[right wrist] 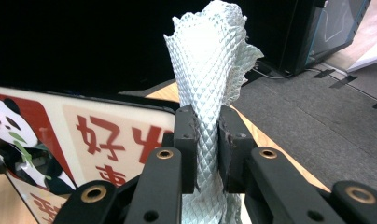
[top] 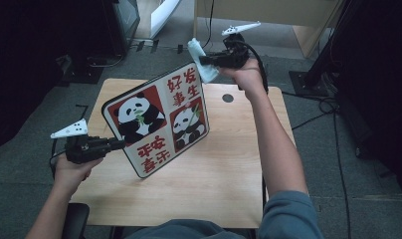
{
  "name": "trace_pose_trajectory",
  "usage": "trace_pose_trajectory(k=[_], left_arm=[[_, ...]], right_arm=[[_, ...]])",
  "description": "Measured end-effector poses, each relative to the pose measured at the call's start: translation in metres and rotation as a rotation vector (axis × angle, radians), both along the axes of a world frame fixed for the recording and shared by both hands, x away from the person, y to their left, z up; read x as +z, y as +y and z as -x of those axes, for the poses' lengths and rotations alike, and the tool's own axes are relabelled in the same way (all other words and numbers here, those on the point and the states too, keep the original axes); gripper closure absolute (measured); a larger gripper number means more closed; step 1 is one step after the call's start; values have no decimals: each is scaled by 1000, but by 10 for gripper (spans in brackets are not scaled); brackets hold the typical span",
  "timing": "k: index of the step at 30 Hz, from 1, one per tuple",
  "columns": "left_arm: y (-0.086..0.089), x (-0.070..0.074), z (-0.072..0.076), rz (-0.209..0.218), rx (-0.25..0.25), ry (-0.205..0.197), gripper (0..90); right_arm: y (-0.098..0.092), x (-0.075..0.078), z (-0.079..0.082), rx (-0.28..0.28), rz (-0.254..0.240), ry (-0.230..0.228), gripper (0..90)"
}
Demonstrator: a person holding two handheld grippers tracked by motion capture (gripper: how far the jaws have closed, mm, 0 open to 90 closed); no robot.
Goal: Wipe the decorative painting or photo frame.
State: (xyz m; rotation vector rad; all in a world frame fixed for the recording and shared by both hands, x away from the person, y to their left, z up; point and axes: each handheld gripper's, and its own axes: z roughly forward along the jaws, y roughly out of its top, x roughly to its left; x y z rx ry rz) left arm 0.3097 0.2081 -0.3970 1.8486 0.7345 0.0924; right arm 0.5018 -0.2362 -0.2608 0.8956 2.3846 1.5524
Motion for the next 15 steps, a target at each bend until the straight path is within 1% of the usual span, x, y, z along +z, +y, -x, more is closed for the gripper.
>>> trace_pose_trajectory(k=[6, 8, 10, 13, 14, 15], left_arm=[[0, 0, 0, -1, 1, 0, 785], [0, 0, 0, -1, 1, 0, 785], [0, 0, 0, -2, 1, 0, 785], [0, 0, 0, -2, 1, 0, 785], [0, 0, 0, -2, 1, 0, 785], [0, 0, 0, -3, 1, 0, 785]], right_arm=[[-5, -12, 1, -16, 18, 8, 801], [-6, -17, 1, -20, 35, 12, 801], [-7, -21, 2, -23, 29, -2, 801], [-9, -27, 4, -26, 13, -3, 802], [-9, -27, 4, -26, 13, -3, 802], [-9, -30, 4, -32, 19, -4, 803]])
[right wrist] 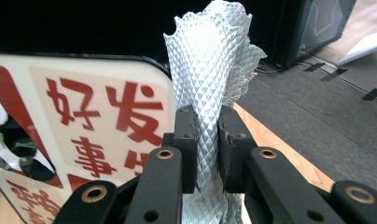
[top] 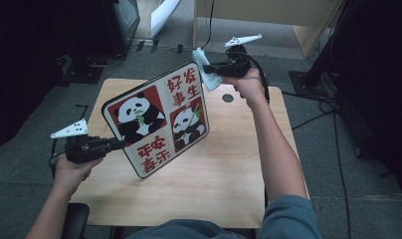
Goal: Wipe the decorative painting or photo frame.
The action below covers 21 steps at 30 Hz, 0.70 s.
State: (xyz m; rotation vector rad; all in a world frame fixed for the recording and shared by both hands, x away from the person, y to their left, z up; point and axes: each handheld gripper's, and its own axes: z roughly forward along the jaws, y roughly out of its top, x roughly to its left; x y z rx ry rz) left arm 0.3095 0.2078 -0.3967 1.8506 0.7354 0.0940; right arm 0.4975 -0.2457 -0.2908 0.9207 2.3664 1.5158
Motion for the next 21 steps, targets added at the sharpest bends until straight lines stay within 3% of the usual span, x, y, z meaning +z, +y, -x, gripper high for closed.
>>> trace_pose_trajectory(k=[2, 3, 4, 21], left_arm=[[0, 0, 0, 0, 0, 0, 785], [0, 0, 0, 0, 0, 0, 785], [0, 0, 0, 0, 0, 0, 786], [0, 0, 0, -2, -2, 1, 785]], right_arm=[[0, -1, 1, -1, 3, -2, 803], [1, -4, 4, -10, 2, -40, 803], [2, -5, 5, -8, 1, -49, 803], [11, -16, 23, -98, 30, -101, 808]])
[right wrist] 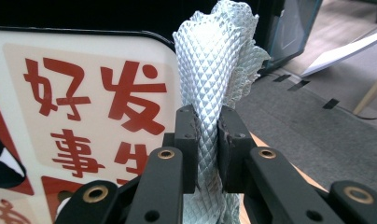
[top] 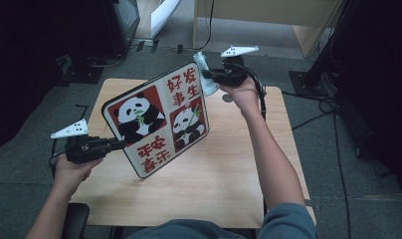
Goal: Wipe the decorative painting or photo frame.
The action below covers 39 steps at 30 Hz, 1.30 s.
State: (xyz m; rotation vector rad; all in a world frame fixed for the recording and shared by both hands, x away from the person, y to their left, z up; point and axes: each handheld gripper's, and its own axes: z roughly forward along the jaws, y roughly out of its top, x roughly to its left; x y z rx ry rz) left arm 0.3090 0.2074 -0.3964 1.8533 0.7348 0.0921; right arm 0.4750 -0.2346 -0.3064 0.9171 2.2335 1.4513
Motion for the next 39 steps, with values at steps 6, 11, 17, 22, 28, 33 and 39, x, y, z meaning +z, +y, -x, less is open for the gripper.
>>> trace_pose_trajectory(k=[6, 11, 17, 22, 28, 33, 39], left_arm=[[0, 0, 0, 0, 0, 0, 785], [0, 0, 0, 0, 0, 1, 785], [0, 0, 0, 0, -1, 2, 786], [0, 0, 0, -2, -1, 2, 786], [0, 0, 0, -2, -3, 3, 786], [0, 0, 0, -2, -4, 4, 786], [0, 1, -1, -4, -7, 5, 787]], right_arm=[[-1, -7, 2, -19, -7, 23, 808], [0, -12, 6, -32, -21, 3, 808], [1, -17, 9, -34, -2, 4, 808], [1, -20, 11, -39, 6, -9, 808], [0, -29, 12, -50, -1, 8, 808], [0, -31, 13, -47, -3, 4, 808], [-1, -38, 15, -50, 4, 6, 808]])
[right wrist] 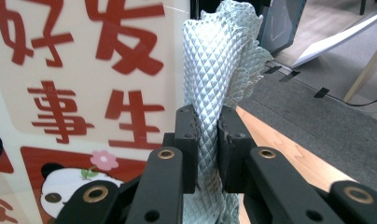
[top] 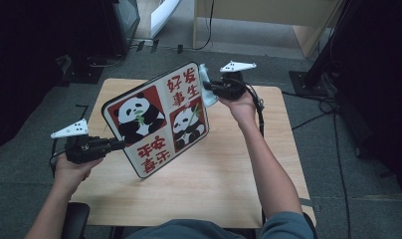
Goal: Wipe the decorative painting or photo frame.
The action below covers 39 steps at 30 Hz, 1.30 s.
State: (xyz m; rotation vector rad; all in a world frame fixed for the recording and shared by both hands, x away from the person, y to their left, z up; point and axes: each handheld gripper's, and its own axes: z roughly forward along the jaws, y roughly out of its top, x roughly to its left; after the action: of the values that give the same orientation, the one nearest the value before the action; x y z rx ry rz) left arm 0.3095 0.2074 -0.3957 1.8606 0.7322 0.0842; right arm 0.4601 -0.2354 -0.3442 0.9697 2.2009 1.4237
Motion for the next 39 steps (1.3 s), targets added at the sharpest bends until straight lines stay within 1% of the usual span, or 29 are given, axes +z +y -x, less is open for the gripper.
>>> trace_pose_trajectory(k=[2, 5, 7, 10, 15, 18, 19, 20, 21, 26, 30, 32, 34, 36, 37, 39], left_arm=[[0, 0, 0, 0, 0, 1, 787], [0, 0, 0, -2, -2, 1, 787], [0, 1, 0, -5, -3, -1, 787], [0, 1, -1, -3, -3, 2, 787], [0, 1, -1, -4, -3, 1, 787], [0, 0, -1, -2, 1, 1, 788], [0, 0, -1, -2, 3, 2, 789], [0, 1, -1, -4, 1, 2, 788], [0, 1, -1, -6, 0, 1, 788], [0, 1, 0, -5, 0, 1, 789], [0, 1, 0, -10, -1, 3, 789], [0, 1, 0, -7, -2, 3, 789], [0, 1, -1, -5, -1, 4, 789], [0, 1, 0, -5, -1, 3, 789], [0, 0, 0, -6, 0, 3, 789], [0, 0, 0, -8, 0, 2, 789]], right_arm=[[-1, -1, 0, 0, 2, 1, 808], [-1, -5, 1, 1, 10, 16, 808], [-2, -7, 2, 3, 8, 7, 808], [-3, -10, 2, 3, 3, 11, 808], [-5, -17, 1, 10, 0, 4, 808], [-6, -20, 2, 5, -6, 14, 808], [-7, -22, 1, 9, -5, 10, 808], [-8, -24, 1, 10, 1, 24, 808], [-8, -25, 1, 12, 3, 24, 808], [-8, -27, 1, 17, 15, 15, 808], [-8, -29, 1, 22, 24, 21, 808], [-7, -30, 3, 19, 32, 28, 807], [-8, -33, 5, 18, 33, 12, 807], [-8, -36, 6, 16, 34, 9, 807], [-9, -41, 7, 17, 44, 34, 807], [-10, -44, 7, 19, 43, 36, 807]])
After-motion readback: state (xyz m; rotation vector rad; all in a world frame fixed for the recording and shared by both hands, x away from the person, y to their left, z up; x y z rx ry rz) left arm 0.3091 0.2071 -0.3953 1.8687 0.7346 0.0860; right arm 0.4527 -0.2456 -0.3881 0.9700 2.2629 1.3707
